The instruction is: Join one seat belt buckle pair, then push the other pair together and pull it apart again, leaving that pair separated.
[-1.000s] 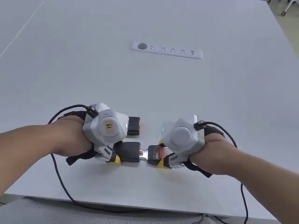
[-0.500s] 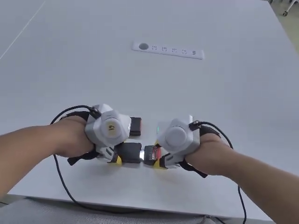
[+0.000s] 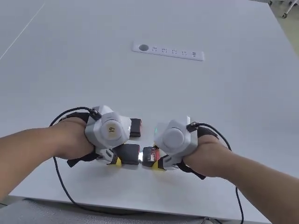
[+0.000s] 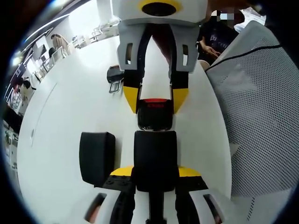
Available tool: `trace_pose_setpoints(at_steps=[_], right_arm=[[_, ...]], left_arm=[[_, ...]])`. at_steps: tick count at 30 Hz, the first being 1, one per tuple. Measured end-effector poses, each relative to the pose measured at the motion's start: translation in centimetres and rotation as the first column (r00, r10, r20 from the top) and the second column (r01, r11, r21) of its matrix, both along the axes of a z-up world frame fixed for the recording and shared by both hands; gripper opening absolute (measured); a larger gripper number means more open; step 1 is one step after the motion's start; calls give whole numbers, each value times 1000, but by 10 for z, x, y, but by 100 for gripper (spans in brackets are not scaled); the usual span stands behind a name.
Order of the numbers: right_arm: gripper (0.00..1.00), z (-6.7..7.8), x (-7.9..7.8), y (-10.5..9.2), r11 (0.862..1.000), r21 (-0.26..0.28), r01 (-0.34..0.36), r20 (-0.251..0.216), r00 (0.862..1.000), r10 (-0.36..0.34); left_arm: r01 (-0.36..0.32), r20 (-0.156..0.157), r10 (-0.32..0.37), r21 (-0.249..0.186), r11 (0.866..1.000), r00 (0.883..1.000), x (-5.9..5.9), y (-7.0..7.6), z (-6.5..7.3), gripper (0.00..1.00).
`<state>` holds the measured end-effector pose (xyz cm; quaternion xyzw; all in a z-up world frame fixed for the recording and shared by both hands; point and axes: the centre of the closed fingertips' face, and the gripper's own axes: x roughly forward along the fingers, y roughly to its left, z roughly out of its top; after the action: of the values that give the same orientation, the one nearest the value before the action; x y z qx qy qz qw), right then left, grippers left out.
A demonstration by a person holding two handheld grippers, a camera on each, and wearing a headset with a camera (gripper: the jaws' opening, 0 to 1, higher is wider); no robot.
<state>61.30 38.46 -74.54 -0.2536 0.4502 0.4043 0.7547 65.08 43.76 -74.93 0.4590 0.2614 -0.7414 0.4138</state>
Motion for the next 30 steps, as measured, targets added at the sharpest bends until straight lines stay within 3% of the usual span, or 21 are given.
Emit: trace_pose_setpoints(at_steps=[17, 30], right_arm=[[29, -1, 0, -2, 1000, -7, -15, -6, 1000, 15], [28, -1, 0, -4, 1000, -13, -7, -19, 1000, 7]], left_arm=[[-12, -15, 12, -22, 1000, 1000, 0, 0, 2, 31], [-39, -26, 38, -13, 999, 999, 1, 2, 3, 30]])
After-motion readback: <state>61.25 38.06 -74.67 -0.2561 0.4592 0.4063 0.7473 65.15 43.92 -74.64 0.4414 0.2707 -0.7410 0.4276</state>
